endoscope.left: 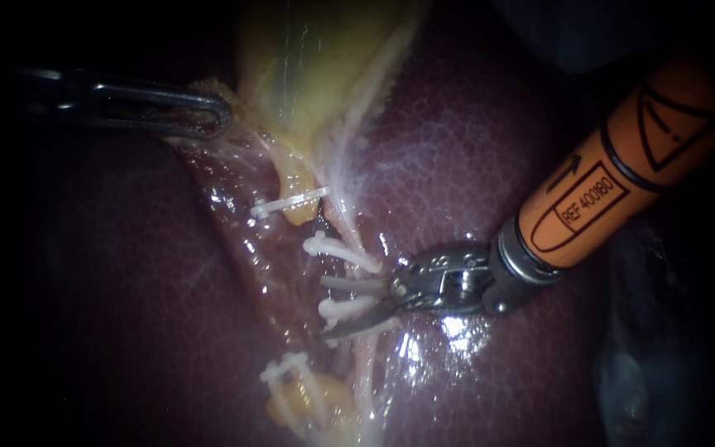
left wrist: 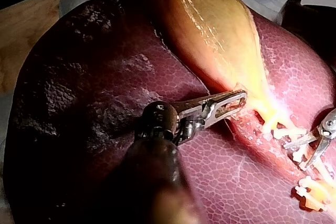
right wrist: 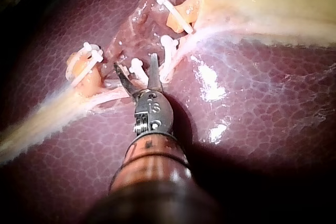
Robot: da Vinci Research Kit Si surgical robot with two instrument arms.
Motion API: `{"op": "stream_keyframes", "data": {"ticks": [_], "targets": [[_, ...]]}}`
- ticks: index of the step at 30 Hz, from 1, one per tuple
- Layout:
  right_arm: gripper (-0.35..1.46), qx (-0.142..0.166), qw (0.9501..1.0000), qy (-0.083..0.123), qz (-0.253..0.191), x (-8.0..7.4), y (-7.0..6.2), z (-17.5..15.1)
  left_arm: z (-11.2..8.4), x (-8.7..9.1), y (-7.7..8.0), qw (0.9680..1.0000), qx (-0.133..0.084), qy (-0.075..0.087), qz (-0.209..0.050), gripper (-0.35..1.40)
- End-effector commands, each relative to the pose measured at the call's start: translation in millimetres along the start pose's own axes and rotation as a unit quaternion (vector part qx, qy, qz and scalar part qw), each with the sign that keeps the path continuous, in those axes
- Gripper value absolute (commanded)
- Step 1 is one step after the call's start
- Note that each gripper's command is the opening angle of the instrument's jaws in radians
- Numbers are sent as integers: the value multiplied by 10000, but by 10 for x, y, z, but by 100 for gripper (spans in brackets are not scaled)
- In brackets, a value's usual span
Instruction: Go to the cutting position right tube
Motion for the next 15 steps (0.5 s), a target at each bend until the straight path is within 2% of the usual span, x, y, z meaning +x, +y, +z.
{"op": "stream_keyframes", "data": {"ticks": [1, 5, 8, 11, 15], "targets": [[100, 10, 10000, 9, 3, 1, -1, 0, 0, 0, 0, 10000, 4, 1, 1, -35], [117, 54, 9999, 96, 44, 10, -9, -5, -1, 0, 0, 10000, 5, 1, 1, -35], [128, 108, 9995, 215, 222, 23, -20, -16, 0, 0, 0, 10000, 6, 1, 1, -35], [128, 227, 9987, 291, 351, 39, -31, -34, -1, 0, 0, 10000, 6, 1, 1, -35], [127, 328, 9973, 272, 592, 49, -40, -60, -1, 0, 0, 10000, 7, 2, 1, -35]]}}
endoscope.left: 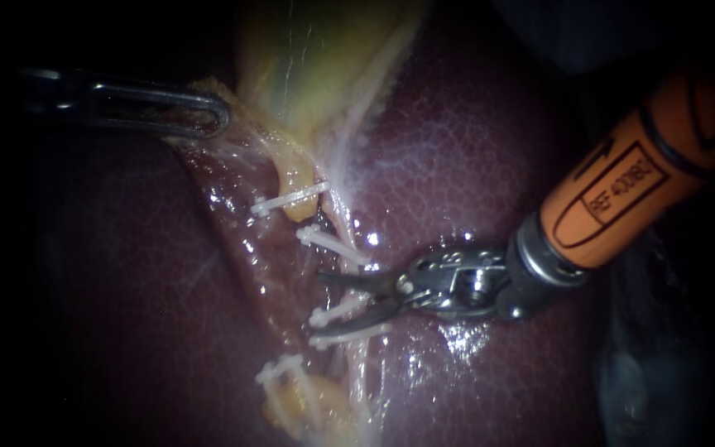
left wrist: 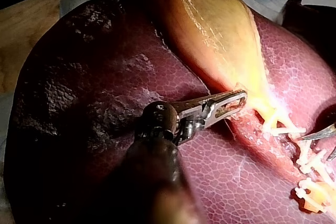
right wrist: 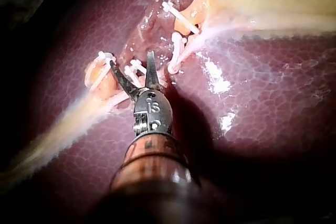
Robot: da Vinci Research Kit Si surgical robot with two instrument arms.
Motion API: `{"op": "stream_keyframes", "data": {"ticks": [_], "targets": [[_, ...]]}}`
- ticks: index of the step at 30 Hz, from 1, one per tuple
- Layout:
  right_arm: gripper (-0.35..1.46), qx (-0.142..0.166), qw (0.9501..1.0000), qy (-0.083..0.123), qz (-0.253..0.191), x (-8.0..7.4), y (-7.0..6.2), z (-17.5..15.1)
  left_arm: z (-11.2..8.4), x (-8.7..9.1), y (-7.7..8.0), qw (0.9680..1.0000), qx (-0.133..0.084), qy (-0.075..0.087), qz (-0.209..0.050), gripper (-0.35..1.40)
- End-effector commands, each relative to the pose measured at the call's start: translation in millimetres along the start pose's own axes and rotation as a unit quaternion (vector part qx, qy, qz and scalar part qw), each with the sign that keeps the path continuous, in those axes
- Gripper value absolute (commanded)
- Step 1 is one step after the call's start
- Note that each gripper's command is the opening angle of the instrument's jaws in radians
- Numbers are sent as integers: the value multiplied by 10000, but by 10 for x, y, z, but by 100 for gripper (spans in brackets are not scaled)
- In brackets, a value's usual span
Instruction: Go to the cutting position right tube
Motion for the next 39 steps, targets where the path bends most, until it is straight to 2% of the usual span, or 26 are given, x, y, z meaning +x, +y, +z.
{"op": "stream_keyframes", "data": {"ticks": [1, 4, 9, 14, 23, 32, 39], "targets": [[125, 27, 10000, -16, 59, 0, -1, -5, 0, 0, 0, 10000, 2, 1, 0, -35], [123, 80, 9995, -35, 297, 0, 0, -20, 0, 0, 0, 10000, 2, 1, 0, -35], [118, 179, 9974, -140, 684, -12, 12, -30, -1, 0, 0, 10000, 3, 1, 0, -35], [117, 195, 9949, -367, 916, -25, 27, -27, -1, 0, 0, 10000, 4, 1, 1, -35], [115, 356, 9917, -557, 1106, -40, 44, -7, -2, 0, 0, 10000, 5, 2, 1, -35], [108, 784, 9913, -291, 1014, -31, 52, 18, -1, 0, 0, 10000, 4, 2, 1, -35], [112, 1004, 9899, 106, 992, -21, 61, 42, -1, 0, 0, 10000, 2, 1, 2, -35]]}}
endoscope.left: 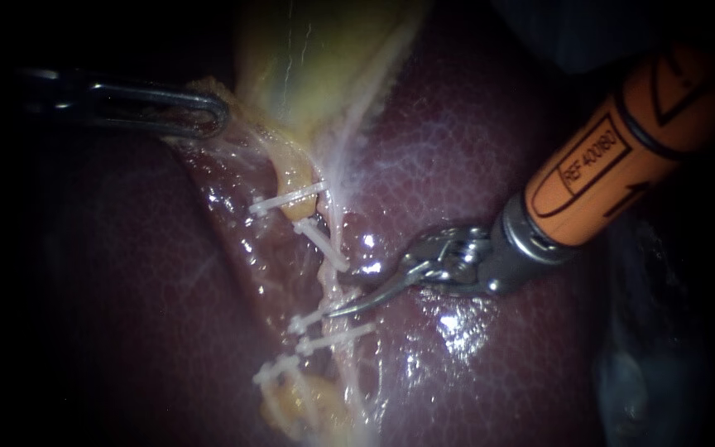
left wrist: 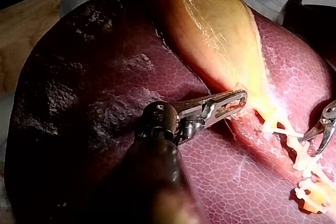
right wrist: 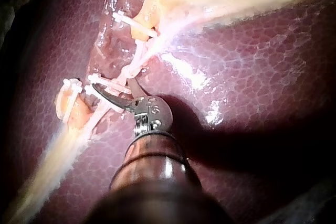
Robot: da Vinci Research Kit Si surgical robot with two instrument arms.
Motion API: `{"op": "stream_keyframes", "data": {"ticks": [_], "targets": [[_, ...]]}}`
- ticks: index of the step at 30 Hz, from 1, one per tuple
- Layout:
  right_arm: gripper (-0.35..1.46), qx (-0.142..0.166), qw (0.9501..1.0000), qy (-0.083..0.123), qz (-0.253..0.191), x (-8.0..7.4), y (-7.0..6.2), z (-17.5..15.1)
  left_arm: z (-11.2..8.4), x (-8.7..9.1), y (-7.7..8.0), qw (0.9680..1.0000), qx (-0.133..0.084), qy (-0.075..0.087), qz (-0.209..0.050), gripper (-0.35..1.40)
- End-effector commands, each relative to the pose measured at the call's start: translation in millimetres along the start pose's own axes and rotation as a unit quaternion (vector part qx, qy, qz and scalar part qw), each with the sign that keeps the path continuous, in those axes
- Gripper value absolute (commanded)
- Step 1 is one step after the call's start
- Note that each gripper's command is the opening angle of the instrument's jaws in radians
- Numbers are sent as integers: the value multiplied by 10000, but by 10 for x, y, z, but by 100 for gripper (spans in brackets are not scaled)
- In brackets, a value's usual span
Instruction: Go to the cutting position right tube
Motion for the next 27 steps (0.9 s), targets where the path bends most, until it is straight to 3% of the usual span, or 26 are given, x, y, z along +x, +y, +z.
{"op": "stream_keyframes", "data": {"ticks": [1, 4, 10, 15, 19, 22, 27], "targets": [[113, 65, 9999, 105, -13, 2, 2, 4, 0, 0, 0, 10000, -4, 0, 0, -35], [112, 238, 9993, 302, -49, 5, 9, 13, 1, 0, 0, 10000, -4, 0, 0, -35], [112, 397, 9980, 480, -103, 8, 15, 29, 1, 0, 0, 10000, -4, -1, 0, -35], [108, 707, 9939, 831, -149, 10, 17, 35, 1, 0, 1, 10000, -5, -1, 0, -35], [102, 1149, 9868, 1104, -276, 11, 16, 33, 1, 0, 1, 10000, -5, -1, 0, -35], [97, 1492, 9785, 1342, -482, 16, 11, 28, 1, 0, 1, 10000, -4, -1, 0, -35], [92, 1849, 9686, 1492, -733, 33, -10, 13, 1, 0, 1, 10000, -3, 0, 0, -35]]}}
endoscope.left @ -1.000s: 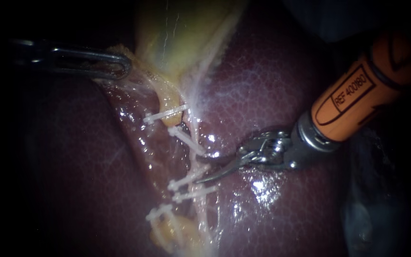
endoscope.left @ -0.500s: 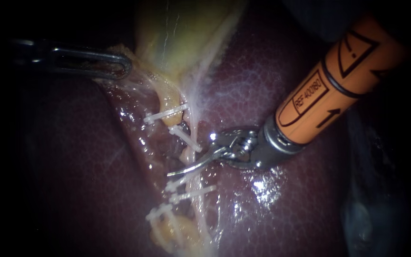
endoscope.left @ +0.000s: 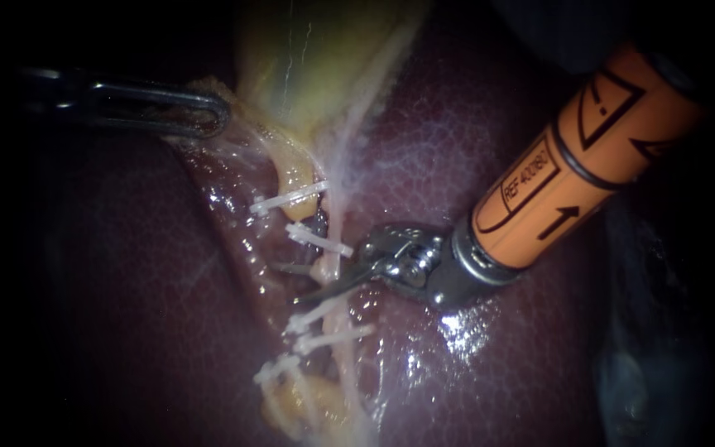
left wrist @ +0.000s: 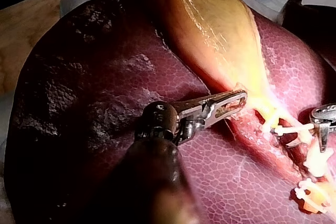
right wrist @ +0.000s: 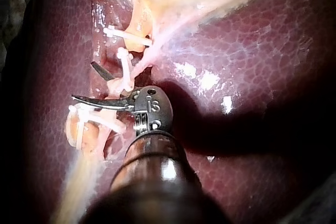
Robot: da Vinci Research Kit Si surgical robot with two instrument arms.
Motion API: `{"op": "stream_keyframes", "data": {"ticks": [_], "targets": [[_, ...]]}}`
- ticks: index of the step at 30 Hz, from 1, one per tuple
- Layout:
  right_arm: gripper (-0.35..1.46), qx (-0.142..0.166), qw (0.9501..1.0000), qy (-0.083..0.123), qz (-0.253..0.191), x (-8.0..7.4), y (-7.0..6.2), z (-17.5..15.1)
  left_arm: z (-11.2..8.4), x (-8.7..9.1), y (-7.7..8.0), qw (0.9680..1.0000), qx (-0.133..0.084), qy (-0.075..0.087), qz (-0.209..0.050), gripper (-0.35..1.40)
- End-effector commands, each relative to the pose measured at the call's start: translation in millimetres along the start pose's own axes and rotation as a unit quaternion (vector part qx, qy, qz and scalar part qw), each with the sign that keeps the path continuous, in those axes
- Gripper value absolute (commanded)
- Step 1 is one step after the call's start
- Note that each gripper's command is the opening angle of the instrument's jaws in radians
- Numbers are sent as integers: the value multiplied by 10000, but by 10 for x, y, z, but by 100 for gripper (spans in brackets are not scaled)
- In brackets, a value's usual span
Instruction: Go to the cutting position right tube
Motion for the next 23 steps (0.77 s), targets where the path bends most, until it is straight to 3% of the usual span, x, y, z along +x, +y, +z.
{"op": "stream_keyframes", "data": {"ticks": [1, 6, 9, 23], "targets": [[92, 36, 10000, 7, -10, 5, -5, 1, 0, 0, 0, 10000, 2, 0, 0, -35], [92, 175, 9996, 183, -110, 24, -26, 3, 0, 0, 0, 10000, 2, 0, 0, -35], [90, 197, 9995, 218, -126, 29, -30, 5, 0, 0, 0, 10000, 2, 0, 0, -35], [92, 133, 9994, 262, -167, 26, -25, 6, 0, 0, 0, 10000, 3, 0, -1, -35]]}}
